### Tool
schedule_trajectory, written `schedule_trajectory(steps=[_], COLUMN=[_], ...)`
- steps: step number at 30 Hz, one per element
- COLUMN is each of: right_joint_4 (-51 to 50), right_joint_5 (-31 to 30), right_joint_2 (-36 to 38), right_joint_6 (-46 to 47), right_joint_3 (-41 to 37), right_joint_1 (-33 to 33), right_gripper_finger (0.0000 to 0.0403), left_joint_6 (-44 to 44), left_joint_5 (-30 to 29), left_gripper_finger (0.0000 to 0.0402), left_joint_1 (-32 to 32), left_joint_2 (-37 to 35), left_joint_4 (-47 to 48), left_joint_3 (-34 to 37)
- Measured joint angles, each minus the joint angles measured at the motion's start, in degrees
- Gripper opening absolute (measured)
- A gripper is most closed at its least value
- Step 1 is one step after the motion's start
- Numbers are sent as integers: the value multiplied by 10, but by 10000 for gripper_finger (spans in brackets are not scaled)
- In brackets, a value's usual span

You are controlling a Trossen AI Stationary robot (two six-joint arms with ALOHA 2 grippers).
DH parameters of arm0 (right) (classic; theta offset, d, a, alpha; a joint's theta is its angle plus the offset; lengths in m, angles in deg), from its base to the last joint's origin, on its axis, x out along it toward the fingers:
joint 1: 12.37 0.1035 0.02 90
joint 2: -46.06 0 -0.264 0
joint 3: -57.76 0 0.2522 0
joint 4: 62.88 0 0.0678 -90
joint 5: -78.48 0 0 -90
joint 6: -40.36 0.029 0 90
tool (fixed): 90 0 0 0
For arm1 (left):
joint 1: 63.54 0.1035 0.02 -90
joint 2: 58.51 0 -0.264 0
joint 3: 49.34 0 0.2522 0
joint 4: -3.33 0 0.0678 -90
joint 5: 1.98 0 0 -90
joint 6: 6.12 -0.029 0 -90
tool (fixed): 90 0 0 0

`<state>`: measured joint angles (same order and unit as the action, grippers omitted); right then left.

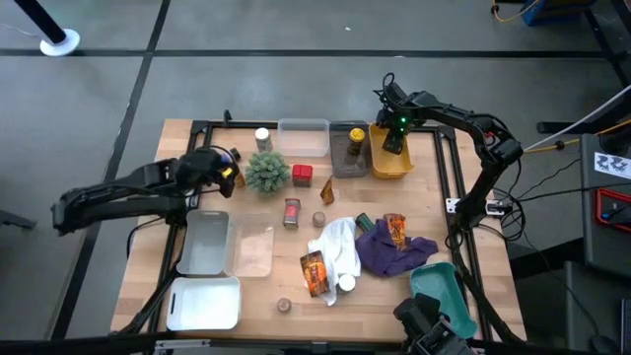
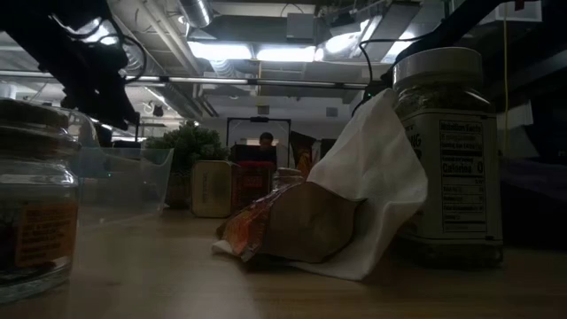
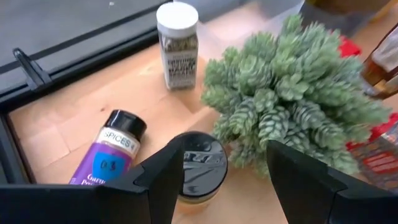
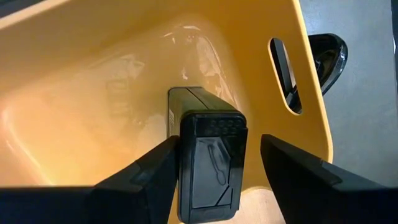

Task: Sort spices by type
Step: Put the orange seasoning bottle into the top transparent bin

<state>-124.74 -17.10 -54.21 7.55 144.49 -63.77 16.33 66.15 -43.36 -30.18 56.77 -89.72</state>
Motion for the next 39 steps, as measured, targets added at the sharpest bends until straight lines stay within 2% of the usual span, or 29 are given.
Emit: schedule_trajectory(steps=[17, 39], right_joint_4=[0, 0], right_joint_5=[0, 2], right_joint_2=[0, 0], right_joint_6=[0, 0], right_joint_3=[0, 0], right_joint_1=[0, 0], right_gripper_finger=[225, 225], left_joint_6=[8, 11], left_joint_5=[-35, -24], left_gripper_finger=[219, 219], left_joint_1=[7, 17], left_joint_2=[86, 88], left_joint_4=[-4, -32], left_joint_3=[-1, 0])
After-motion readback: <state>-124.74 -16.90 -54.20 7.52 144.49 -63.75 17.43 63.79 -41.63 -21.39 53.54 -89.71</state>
